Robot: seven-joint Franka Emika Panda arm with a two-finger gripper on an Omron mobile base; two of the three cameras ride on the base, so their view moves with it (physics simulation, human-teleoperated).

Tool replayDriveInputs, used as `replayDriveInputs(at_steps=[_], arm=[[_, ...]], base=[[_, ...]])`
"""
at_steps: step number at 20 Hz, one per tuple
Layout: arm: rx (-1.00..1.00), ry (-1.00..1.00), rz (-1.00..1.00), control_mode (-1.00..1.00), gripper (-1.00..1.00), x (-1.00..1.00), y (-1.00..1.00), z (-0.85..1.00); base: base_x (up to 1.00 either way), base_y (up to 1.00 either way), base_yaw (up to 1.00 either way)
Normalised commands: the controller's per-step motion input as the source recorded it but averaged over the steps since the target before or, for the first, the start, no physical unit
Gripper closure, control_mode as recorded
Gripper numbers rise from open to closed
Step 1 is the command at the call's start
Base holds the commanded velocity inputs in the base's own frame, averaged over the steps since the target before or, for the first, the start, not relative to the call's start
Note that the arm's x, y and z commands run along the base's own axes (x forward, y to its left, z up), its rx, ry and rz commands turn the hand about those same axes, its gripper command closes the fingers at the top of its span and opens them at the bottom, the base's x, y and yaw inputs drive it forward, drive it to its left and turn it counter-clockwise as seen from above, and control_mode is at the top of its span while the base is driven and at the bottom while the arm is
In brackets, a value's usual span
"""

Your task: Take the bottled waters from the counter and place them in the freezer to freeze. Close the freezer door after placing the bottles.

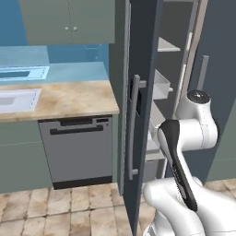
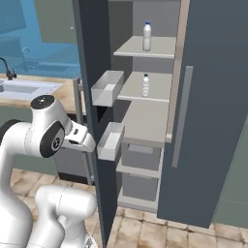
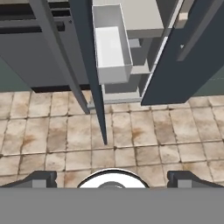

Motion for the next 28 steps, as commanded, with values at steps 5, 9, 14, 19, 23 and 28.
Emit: replayDriveInputs(at_steps=[5,9,14,19,23,28], arm=[[0.0,0.0,0.0,1.0,-1.0,0.0,0.0,0.0],[0.0,0.0,0.0,1.0,-1.0,0.0,0.0,0.0],[0.0,0.0,0.0,1.0,-1.0,0.0,0.0,0.0],[0.0,0.0,0.0,1.0,-1.0,0.0,0.0,0.0],[0.0,0.0,0.0,1.0,-1.0,0.0,0.0,0.0],[0.0,-0.01,-0.01,-1.0,-1.0,0.01,0.09,0.0]], base=[[0.26,0.2,0.0],[0.13,0.23,0.0],[0.04,0.31,0.0],[0.01,0.28,0.0],[0.0,0.33,-0.01],[0.0,0.15,-0.01]])
